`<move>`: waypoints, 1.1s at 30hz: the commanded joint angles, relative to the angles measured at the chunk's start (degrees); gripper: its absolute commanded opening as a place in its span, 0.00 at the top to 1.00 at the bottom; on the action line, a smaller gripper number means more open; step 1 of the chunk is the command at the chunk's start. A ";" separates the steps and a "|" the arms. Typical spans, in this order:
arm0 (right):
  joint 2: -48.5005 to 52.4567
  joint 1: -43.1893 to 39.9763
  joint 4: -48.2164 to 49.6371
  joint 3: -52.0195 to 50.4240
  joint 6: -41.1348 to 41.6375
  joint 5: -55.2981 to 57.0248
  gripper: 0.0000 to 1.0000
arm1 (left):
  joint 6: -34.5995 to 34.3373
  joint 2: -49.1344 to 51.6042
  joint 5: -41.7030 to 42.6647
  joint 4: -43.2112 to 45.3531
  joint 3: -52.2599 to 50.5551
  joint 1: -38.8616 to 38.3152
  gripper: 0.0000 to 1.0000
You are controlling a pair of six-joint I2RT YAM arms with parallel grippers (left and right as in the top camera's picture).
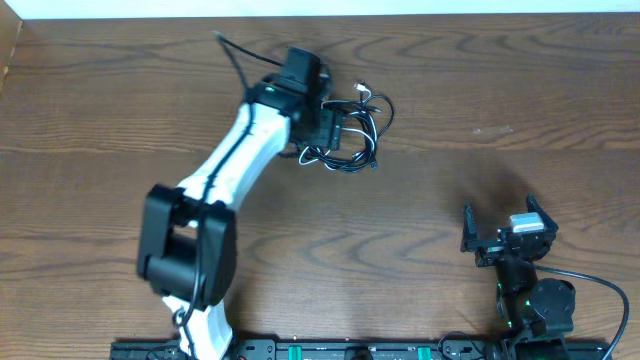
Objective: Untangle cables
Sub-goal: 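Reach the left gripper forward down onto the tangled cable bundle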
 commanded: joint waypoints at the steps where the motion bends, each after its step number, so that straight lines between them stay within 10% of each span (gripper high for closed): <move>1: -0.11 -0.35 -0.26 -0.09 -0.61 0.46 0.01 | -1.40 2.97 -3.10 2.19 1.36 -1.09 0.16; 19: -0.11 -0.35 -0.26 -0.09 -0.61 0.46 0.01 | -1.38 10.38 -7.15 8.94 1.29 -1.77 0.27; 33: -0.11 -0.35 -0.26 -0.09 -0.61 0.46 0.01 | -1.42 8.39 -7.13 10.08 1.38 -1.77 0.76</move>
